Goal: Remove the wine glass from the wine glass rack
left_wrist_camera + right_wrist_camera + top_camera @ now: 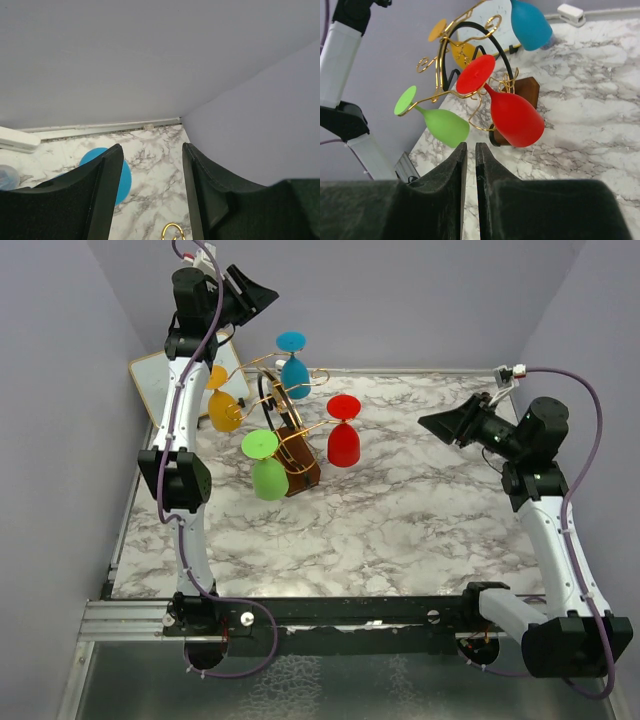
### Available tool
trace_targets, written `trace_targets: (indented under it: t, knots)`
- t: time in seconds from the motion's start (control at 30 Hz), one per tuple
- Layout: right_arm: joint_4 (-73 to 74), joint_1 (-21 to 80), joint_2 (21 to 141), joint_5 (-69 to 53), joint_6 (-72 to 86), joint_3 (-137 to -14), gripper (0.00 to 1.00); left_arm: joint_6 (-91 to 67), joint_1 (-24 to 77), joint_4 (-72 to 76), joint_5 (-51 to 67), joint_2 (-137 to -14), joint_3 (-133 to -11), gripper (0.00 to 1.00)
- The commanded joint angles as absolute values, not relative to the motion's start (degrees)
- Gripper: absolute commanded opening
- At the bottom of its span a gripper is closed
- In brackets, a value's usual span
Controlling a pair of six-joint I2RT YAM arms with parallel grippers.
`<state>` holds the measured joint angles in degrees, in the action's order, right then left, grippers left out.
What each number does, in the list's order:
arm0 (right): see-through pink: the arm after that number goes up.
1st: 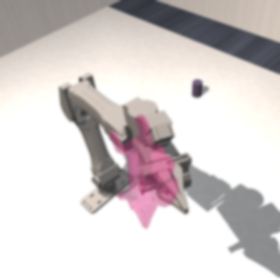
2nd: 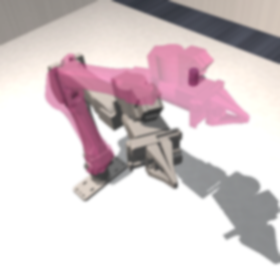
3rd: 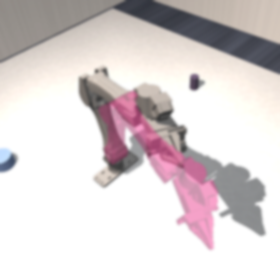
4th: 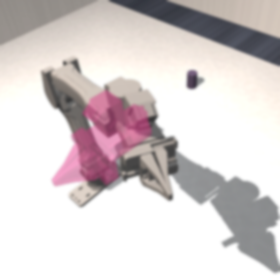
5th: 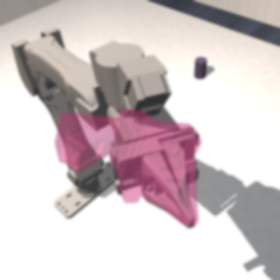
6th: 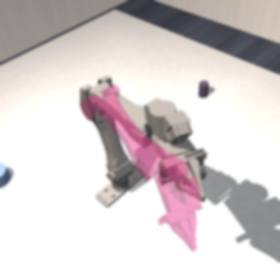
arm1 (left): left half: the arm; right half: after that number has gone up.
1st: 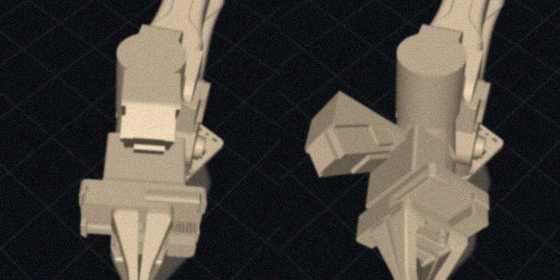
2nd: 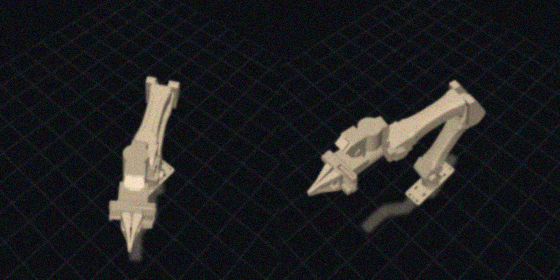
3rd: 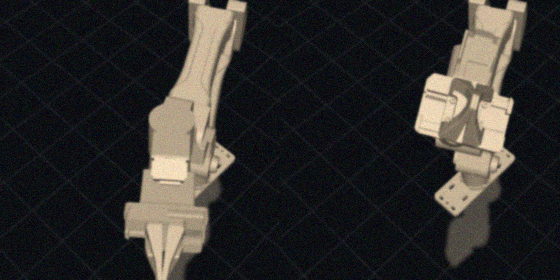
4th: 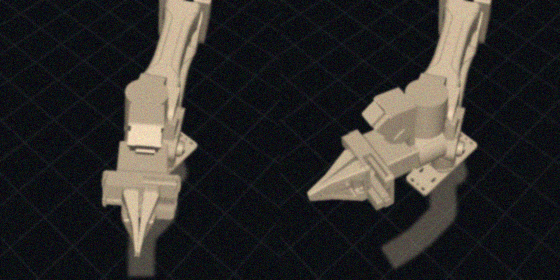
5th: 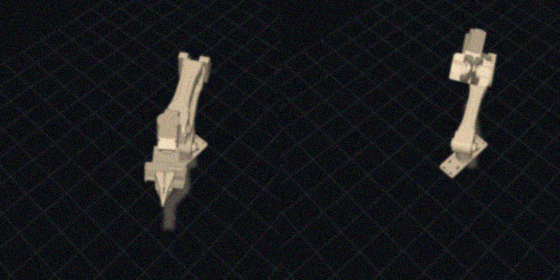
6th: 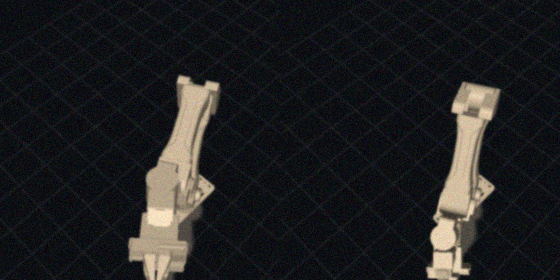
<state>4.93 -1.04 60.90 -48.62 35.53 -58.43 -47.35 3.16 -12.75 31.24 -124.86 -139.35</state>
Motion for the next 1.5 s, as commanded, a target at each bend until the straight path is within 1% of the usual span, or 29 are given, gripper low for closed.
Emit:
trace_targets:
  t: [0.0,0.1,0.37,0.73,0.93,1.07,1.3,1.47]
  knots:
    - [5.8,-1.0,58.4,-43.3,34.6,-56.5,0.48,-45.8,3.0,-13.9,29.1,-126.3,-143.1,0.54]
    - [8.3,-1.0,58.2,-42.7,32.8,-56.2,0.51,-46.4,3.4,-13.8,28.9,-127.3,-143.6,0.54]
    - [12.9,-1.0,56.0,-38.4,29.9,-56.0,0.52,-46.6,5.1,-13.4,28.0,-129.2,-143.8,0.54]
    - [12.7,-0.9,55.1,-39.9,29.6,-54.8,0.52,-46.5,5.3,-13.2,27.0,-132.1,-144.0,0.54]
    - [13.0,-0.9,55.3,-39.7,29.4,-55.1,0.52,-41.6,5.2,-18.5,23.3,-131.8,-143.6,0.54]
    - [12.6,-0.9,55.5,-39.6,29.5,-54.6,0.52,-38.5,5.0,-20.6,21.1,-129.6,-140.8,0.54]
    - [11.7,-0.9,55.5,-40.0,30.1,-54.0,0.52,-37.3,4.7,-22.2,22.1,-128.9,-139.0,0.54]
    - [12.4,-0.9,55.5,-39.7,29.7,-54.3,0.51,-38.9,4.7,-20.4,24.5,-128.6,-137.3,0.53]
